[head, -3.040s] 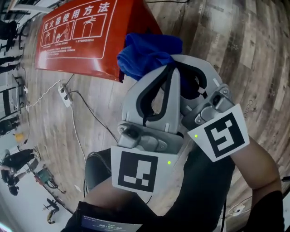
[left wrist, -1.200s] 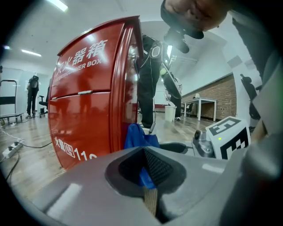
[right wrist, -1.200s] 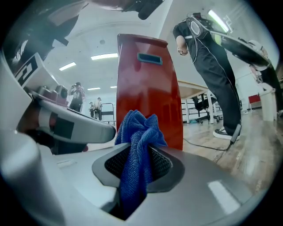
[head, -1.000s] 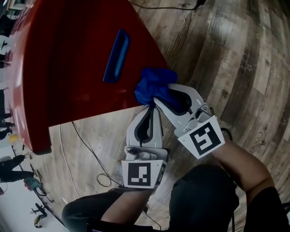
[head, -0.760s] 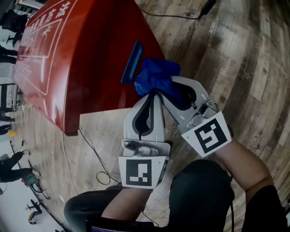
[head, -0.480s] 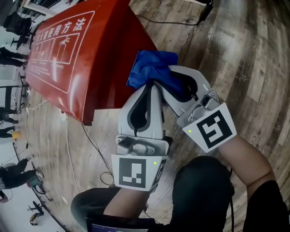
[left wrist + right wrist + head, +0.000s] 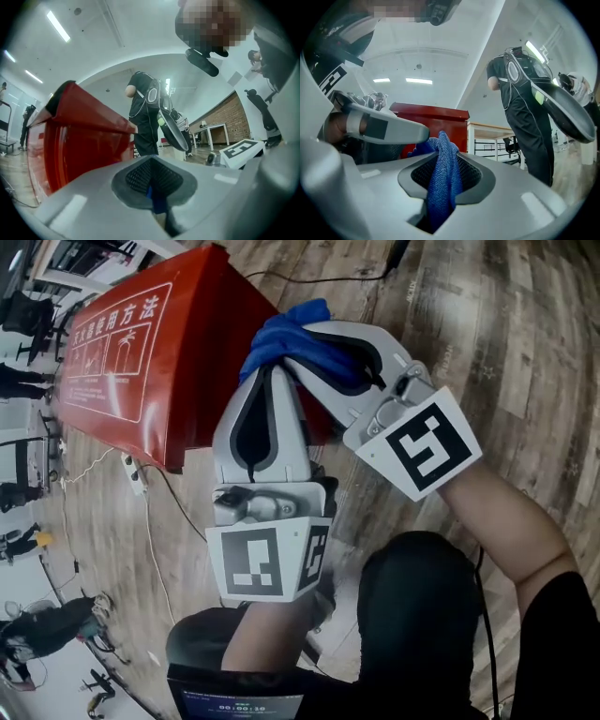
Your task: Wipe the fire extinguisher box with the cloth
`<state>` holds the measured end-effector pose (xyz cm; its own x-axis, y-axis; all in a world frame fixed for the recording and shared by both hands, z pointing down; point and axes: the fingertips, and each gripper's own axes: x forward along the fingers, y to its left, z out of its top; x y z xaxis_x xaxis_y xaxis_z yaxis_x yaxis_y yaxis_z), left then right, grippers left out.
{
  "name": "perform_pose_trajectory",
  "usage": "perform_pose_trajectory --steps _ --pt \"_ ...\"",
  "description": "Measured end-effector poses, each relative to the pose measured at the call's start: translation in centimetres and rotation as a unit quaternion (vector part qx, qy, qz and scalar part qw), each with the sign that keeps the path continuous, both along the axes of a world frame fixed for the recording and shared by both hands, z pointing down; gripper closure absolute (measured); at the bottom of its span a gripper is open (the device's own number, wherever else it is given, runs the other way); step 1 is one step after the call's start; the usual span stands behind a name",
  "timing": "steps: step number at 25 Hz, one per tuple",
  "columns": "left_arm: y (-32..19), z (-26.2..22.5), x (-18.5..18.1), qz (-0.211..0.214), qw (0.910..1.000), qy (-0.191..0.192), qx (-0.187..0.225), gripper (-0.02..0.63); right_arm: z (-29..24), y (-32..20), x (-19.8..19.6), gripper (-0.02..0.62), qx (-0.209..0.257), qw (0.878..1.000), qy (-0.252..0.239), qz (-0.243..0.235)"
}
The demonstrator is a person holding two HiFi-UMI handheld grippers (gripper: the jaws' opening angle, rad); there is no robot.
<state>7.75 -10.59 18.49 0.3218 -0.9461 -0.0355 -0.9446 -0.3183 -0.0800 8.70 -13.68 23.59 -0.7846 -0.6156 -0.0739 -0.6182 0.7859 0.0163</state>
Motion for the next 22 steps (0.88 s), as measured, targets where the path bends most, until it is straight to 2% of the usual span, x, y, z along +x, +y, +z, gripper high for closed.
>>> perform_pose_trajectory --steps 5,9,18,22 --pt "0.4 1.6 0.9 0.008 0.9998 0.001 -0.017 0.606 -0.3 -0.5 0.5 0.480 0.011 1.000 -0.017 0.006" --pt "0.3 3.8 1.8 0.013 0.9993 0.004 -0.034 0.606 1.3 -0.9 1.1 0.480 0.000 1.000 -0.017 0.016" --pt "-0.9 17.4 2.2 -0.004 0.9924 0.007 -0.123 0.606 15.4 -2.0 0.6 0.480 -0.041 0.999 0.021 0.016" --pt "-0.7 21.7 1.6 0.006 0.9863 0.007 -0.164 0.606 21.0 -2.0 -0.3 0.480 -0.073 0.996 0.057 0.014"
